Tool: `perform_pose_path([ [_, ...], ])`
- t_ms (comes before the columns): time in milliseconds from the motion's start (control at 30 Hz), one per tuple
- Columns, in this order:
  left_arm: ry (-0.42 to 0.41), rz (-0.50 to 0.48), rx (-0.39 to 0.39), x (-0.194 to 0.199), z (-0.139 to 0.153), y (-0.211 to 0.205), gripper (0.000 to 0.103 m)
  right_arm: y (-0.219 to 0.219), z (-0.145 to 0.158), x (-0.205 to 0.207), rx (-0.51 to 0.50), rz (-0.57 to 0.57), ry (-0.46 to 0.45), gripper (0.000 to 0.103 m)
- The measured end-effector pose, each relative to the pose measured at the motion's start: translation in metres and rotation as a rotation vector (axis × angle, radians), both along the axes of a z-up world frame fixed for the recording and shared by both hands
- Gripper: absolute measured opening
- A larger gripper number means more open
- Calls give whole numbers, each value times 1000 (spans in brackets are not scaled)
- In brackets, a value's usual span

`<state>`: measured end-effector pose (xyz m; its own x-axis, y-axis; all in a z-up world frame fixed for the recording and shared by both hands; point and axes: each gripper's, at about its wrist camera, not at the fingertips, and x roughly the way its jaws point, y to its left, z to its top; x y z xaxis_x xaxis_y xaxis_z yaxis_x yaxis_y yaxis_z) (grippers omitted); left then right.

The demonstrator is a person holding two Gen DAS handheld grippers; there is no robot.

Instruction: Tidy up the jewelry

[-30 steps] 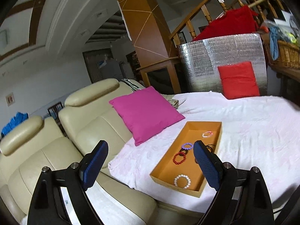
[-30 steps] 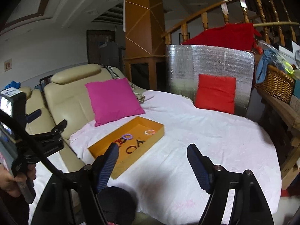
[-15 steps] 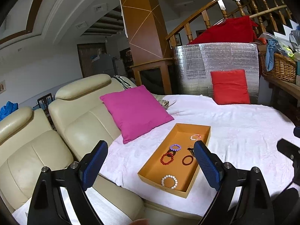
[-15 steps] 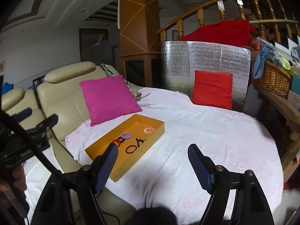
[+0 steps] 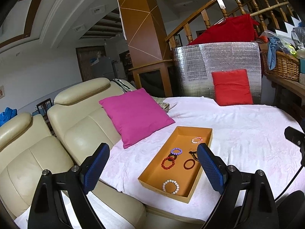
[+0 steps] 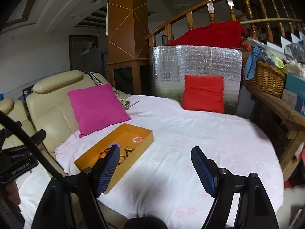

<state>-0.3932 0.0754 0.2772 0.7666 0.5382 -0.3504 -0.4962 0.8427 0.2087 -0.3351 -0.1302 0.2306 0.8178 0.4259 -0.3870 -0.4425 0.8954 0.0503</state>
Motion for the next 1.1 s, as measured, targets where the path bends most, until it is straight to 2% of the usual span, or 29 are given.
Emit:
perform_pose_path([
  [367, -2, -6, -7, 0, 0, 4, 93, 25, -4, -12, -29, 86, 19, 80],
  [1100, 11, 0, -16, -1, -7, 5, 93, 38, -10, -19, -45, 116, 26, 81],
])
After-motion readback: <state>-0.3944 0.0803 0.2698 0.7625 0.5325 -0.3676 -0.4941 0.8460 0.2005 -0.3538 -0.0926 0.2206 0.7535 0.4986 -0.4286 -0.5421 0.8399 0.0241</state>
